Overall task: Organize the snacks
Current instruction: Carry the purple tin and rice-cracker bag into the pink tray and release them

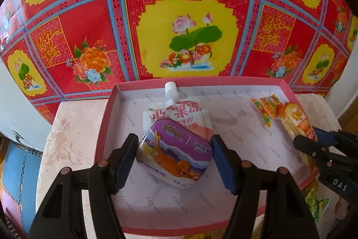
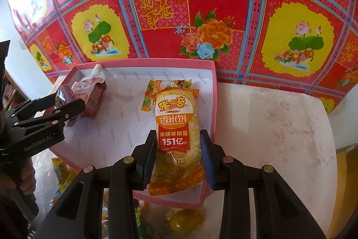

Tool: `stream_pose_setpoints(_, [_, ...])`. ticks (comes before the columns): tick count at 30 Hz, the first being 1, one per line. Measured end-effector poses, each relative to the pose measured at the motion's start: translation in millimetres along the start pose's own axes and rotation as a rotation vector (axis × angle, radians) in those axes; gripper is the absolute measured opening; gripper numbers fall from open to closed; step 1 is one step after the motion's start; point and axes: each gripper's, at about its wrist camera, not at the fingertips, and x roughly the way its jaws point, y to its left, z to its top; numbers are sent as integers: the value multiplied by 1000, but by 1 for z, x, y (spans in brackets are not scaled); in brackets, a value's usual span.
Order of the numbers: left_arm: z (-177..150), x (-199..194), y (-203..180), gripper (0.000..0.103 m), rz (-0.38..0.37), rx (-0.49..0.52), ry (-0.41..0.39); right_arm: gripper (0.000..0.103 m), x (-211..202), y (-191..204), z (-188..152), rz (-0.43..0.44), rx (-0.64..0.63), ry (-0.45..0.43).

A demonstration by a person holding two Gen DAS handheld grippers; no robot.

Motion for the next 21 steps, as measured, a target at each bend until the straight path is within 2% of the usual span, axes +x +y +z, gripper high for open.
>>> stream_pose_setpoints(6, [4,4,15,70,-11,-54,1,38,5,1,4,6,0,-9])
stream_pose_setpoints(16, [12,7,31,70,-8,-80,20,38,9,2,6,34,16,-20])
stream_pose_setpoints(17, [20,11,29,70,-7,-84,28,39,7,2,6,38,16,-24])
stream_pose_setpoints(21, [18,10,31,70,-14,-86,51,44,-2,4,6,24,11,-46])
